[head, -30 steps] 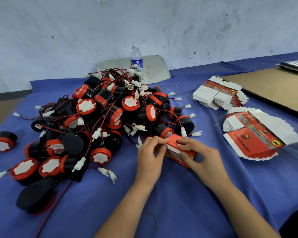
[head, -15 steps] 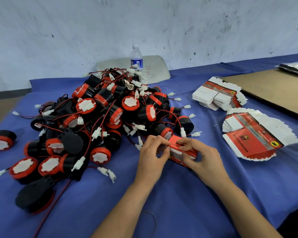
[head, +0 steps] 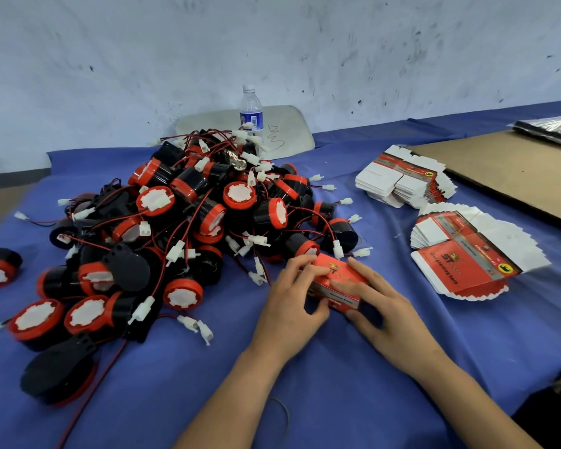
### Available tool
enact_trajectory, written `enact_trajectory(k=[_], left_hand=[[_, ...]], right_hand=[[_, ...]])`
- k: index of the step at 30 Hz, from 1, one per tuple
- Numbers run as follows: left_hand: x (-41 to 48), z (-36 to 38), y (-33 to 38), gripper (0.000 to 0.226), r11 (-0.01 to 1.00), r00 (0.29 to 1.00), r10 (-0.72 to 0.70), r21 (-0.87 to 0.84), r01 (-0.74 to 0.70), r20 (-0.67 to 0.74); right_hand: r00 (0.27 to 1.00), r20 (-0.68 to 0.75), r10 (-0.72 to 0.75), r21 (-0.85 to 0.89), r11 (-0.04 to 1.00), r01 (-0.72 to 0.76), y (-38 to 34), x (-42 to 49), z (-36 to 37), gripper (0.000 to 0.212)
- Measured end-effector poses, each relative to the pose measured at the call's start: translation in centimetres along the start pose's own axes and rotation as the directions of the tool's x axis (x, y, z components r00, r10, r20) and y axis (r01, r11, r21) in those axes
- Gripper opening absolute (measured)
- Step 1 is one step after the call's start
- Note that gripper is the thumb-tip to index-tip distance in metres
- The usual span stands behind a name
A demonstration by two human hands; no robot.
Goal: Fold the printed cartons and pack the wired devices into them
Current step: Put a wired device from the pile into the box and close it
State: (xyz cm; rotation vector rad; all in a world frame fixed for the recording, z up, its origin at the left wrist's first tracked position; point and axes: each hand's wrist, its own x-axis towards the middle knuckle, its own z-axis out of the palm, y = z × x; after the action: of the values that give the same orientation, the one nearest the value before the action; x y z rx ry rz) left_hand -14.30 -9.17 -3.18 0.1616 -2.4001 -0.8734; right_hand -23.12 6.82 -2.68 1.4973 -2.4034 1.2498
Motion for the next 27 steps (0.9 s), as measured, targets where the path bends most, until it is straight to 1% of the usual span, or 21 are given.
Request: enact_trajectory(k=[1,2,4,5,6,7,9,11,15,18,20,22,25,27], left_hand=[[-0.1,0.0,0.2,0.049,0.999,0.999,0.024,0.046,-0.026,0.034],[-0.1,0.0,0.4,0.058,0.996,0.997,0.047,0.079,-0.051,0.057],[-0.2,0.1,0.8,0.07,0.991,0.992,0.082,0.098,-0.091,0.095],[-0.3,0.2,1.0,0.071,0.991,0.99,0.089,0.086,-0.099,0.105],[-0.4,0.3,1.2,0.069,0.996,0.991,0.075,0.048,-0.08,0.109],[-0.6,0.4,1.4,0.065,0.999,0.993,0.03,-0.015,-0.029,0.115],[-0.7,0.5,1.7,0.057,0.985,0.988,-0.066,-0.148,0.086,0.14],[-0.7,0.7,1.8,0.054,0.975,0.985,-0.085,-0.192,0.113,0.149],[-0.5,0.9,1.9,0.056,0.97,0.986,-0.087,-0.214,0.117,0.144],[-0.6,1.0,2.1,0.053,0.96,0.982,-0.106,-0.24,0.141,0.154],[-0.6,0.8,2.4,0.058,0.941,0.981,-0.134,-0.293,0.171,0.142],[-0.6,0.6,2.4,0.072,0.911,0.983,-0.16,-0.369,0.183,0.093],[-0.5,0.4,2.2,0.091,0.883,0.982,-0.183,-0.433,0.181,0.039],[-0.5,0.4,1.8,0.094,0.872,0.981,-0.193,-0.453,0.183,0.025]], right_hand=[[0.998,-0.061,-0.007,0.014,1.0,0.008,-0.1,0.0,-0.1,0.045],[0.991,-0.13,0.011,0.07,0.998,-0.002,-0.1,-0.1,-0.1,0.042],[0.964,-0.227,0.138,0.277,0.958,-0.072,-0.3,-0.1,-0.6,0.029],[0.949,-0.235,0.21,0.384,0.917,-0.108,-0.4,-0.1,-0.7,0.019],[0.941,-0.225,0.251,0.459,0.88,-0.125,-0.5,-0.1,-0.8,0.013],[0.943,-0.214,0.253,0.478,0.869,-0.125,-0.6,-0.1,-0.9,0.018],[0.959,-0.183,0.218,0.415,0.901,-0.126,-0.9,0.0,-0.8,0.035],[0.962,-0.179,0.207,0.354,0.926,-0.134,-1.2,0.1,-0.6,0.041],[0.959,-0.198,0.205,0.376,0.919,-0.119,-0.9,0.4,-0.4,0.04],[0.959,-0.202,0.199,0.409,0.907,-0.102,-0.7,0.4,-0.3,0.035],[0.953,-0.212,0.219,0.444,0.89,-0.106,-0.7,0.5,-0.1,0.031],[0.927,-0.272,0.259,0.464,0.879,-0.11,-0.6,0.8,-0.1,0.029],[0.83,-0.441,0.343,0.478,0.872,-0.106,-0.2,1.1,-0.4,0.029],[0.772,-0.491,0.402,0.507,0.853,-0.121,-0.1,1.2,-0.3,0.03]])
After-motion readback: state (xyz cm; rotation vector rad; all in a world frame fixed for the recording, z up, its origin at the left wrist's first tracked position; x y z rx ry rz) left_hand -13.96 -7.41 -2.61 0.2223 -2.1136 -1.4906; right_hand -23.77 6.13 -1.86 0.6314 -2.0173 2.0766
